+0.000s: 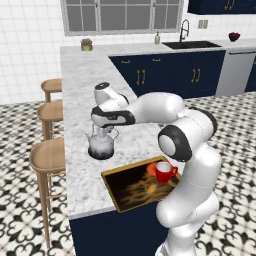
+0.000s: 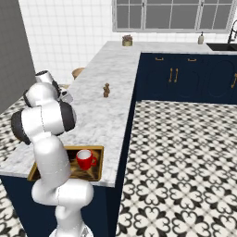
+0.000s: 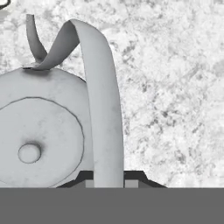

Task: Pick the kettle from the counter and place it on the tray. Then pick the mug from the cabinet and place it on the tray. Then close the cabinet doors.

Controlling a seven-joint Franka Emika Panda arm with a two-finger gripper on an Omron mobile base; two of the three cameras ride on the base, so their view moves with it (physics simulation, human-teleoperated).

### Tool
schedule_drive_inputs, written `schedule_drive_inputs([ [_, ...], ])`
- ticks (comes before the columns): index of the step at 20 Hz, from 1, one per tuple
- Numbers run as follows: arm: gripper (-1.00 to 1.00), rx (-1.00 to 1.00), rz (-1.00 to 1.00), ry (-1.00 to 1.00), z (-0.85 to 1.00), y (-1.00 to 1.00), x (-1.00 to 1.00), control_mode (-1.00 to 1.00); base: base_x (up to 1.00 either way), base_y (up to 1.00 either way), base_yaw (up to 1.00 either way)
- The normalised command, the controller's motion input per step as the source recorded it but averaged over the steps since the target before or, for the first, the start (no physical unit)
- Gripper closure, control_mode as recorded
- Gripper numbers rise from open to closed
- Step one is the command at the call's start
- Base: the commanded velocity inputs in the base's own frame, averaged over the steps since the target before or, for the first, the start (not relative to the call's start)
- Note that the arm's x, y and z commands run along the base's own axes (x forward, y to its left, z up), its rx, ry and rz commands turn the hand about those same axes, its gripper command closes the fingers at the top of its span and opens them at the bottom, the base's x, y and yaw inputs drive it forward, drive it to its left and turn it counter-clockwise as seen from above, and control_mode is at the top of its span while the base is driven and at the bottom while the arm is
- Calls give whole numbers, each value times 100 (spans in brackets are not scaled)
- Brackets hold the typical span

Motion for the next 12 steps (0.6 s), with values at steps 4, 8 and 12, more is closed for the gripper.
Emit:
schedule_drive_inputs([
  [4, 100, -1, 0, -14, 29, -23, -78, -100, 0, 0, 0],
  [8, 100, -2, 0, -1, 5, -35, -61, -100, 0, 0, 0],
  [12, 100, -4, -2, 0, 0, -27, -57, -100, 0, 0, 0],
])
